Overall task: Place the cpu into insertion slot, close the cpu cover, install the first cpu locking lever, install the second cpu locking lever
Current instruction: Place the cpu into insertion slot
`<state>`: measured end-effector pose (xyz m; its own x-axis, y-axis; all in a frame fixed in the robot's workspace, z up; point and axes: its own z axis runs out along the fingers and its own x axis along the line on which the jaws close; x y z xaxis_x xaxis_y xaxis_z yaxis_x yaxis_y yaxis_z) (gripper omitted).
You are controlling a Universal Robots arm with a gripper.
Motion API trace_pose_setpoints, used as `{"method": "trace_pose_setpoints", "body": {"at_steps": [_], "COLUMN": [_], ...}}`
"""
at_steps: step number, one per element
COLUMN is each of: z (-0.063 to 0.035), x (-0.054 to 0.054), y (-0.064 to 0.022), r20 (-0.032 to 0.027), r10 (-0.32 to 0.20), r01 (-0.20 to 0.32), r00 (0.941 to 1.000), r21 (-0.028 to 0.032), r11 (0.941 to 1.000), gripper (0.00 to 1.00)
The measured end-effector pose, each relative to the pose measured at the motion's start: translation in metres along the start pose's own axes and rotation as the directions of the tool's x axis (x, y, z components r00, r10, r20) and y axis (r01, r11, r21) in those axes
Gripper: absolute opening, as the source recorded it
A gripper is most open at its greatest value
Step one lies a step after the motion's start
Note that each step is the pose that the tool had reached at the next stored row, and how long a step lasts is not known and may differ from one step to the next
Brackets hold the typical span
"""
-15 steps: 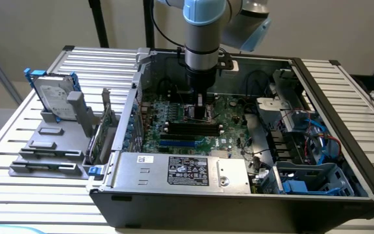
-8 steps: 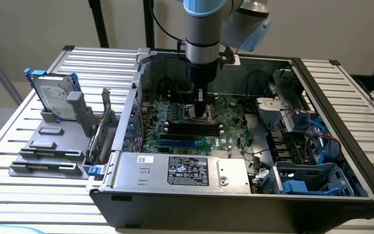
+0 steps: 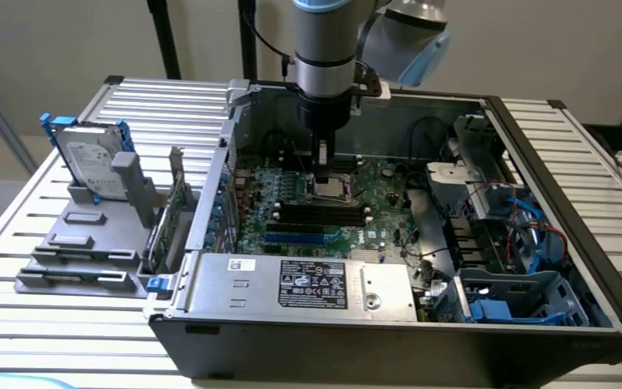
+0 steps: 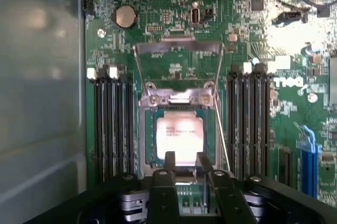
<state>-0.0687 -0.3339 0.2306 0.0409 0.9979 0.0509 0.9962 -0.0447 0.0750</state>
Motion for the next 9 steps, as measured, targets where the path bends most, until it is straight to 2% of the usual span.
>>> {"method": "trace_pose_setpoints", "body": {"at_steps": [1, 2, 4, 6, 9], "z": [-0.0011, -0.002, -0.0035, -0.0044, -0.0044], "x": [-0.001, -0.003, -0.005, -0.005, -0.005], "y": [-0.0044, -0.0088, -0.0167, -0.0209, -0.0209], "r20": [0.0, -0.0001, -0.0005, -0.0019, -0.0021], "r10": [0.0, 0.0, 0.0, 0.0, 0.0], "r01": [0.0, 0.0, 0.0, 0.0, 0.0], "r00": [1.0, 1.0, 1.0, 1.0, 1.0], "r21": [0.0, 0.0, -0.0003, -0.0002, -0.0002], "r11": [1.0, 1.0, 1.0, 1.0, 1.0], "gripper": [0.24, 0.24, 0.12, 0.11, 0.11]}}
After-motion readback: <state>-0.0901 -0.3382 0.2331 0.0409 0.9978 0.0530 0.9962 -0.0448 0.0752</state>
